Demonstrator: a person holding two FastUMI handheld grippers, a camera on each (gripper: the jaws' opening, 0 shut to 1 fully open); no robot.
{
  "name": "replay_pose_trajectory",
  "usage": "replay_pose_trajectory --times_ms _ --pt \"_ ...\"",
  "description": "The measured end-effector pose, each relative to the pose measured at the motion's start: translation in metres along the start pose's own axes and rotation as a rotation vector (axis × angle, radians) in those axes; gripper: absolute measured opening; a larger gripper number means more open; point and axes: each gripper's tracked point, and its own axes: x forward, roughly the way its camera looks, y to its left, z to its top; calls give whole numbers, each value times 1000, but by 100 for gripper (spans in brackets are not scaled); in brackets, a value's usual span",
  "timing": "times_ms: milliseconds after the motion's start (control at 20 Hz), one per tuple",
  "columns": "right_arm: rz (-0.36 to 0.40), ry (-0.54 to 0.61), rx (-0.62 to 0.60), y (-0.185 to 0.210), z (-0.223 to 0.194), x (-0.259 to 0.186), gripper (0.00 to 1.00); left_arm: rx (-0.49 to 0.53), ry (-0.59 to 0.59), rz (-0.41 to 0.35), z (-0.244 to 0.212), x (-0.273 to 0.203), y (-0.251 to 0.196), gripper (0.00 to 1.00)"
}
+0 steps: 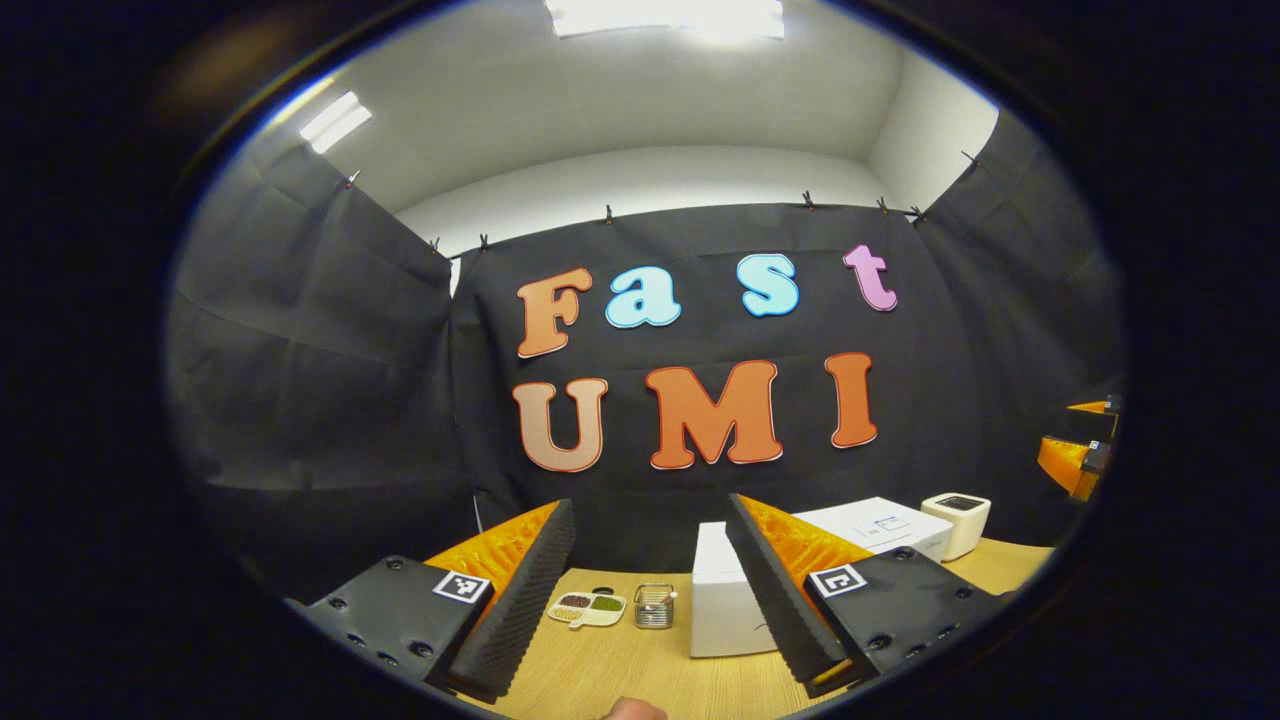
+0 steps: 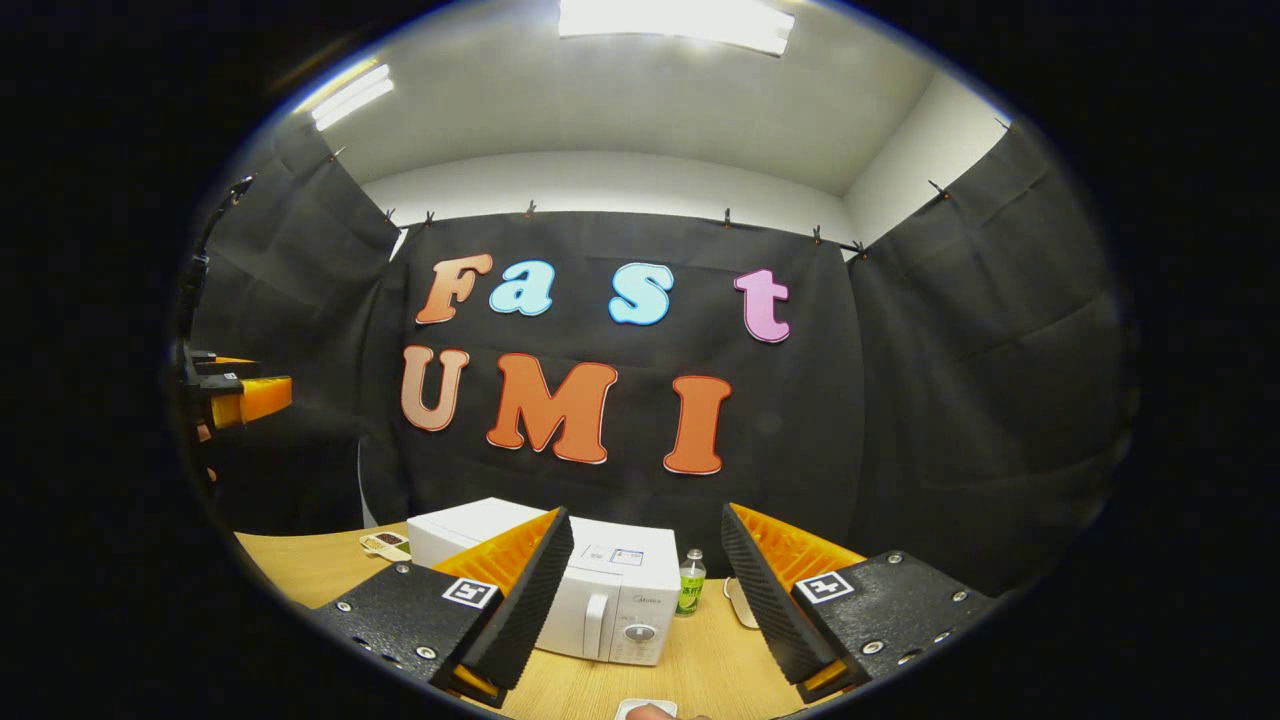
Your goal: Open the microwave oven with the left hand, put the food in, and close the microwave oven.
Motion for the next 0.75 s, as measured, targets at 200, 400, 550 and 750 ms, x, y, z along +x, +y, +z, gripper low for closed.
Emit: replay_pose_trajectory --times_ms 200,400,550,750 --pt "3 -8 21 -1 7 3 93 2 2 2 -1 0 3 100" --pt "14 -19 21 -2 11 6 92 2 -10 -1 1 2 5 100" --pt "31 -24 22 -1 14 8 92 4 -11 9 2 5 8 100" --pt "36 -27 24 -5 14 14 92 -7 -1 11 -3 9 3 100"
